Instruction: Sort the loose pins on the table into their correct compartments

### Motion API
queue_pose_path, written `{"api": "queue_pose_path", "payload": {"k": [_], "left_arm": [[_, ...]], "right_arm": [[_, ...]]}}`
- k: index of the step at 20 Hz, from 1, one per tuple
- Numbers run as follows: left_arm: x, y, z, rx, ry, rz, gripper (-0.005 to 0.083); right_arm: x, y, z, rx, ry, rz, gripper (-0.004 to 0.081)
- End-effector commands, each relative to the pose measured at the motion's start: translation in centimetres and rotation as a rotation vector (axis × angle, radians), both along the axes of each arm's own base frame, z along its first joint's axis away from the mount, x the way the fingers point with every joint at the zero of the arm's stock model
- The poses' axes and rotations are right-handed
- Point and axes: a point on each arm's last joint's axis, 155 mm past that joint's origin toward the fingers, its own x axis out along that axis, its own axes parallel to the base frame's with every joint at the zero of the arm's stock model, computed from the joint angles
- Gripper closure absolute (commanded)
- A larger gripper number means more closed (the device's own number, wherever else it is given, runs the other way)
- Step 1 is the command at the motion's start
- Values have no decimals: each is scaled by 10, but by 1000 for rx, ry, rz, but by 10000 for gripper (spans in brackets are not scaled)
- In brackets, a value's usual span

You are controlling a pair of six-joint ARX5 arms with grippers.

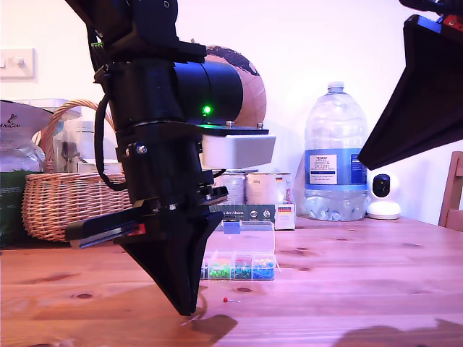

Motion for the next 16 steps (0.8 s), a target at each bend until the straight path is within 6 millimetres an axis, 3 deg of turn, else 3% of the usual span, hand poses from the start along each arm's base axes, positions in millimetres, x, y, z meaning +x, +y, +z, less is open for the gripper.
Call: {"api": "queue_pose_path", "payload": {"k": [1,7,16], "left_arm": [[3,-3,5,-10,-8,24,797],[10,0,13,-2,-38,82,797],[25,-9,44,-67,-76,232,797]], "right_arm": [[-7,2,-6,-10,4,39,783],[-10,4,-6,-10,3,50,783],[-9,5,-5,-7,0,50,783]]}}
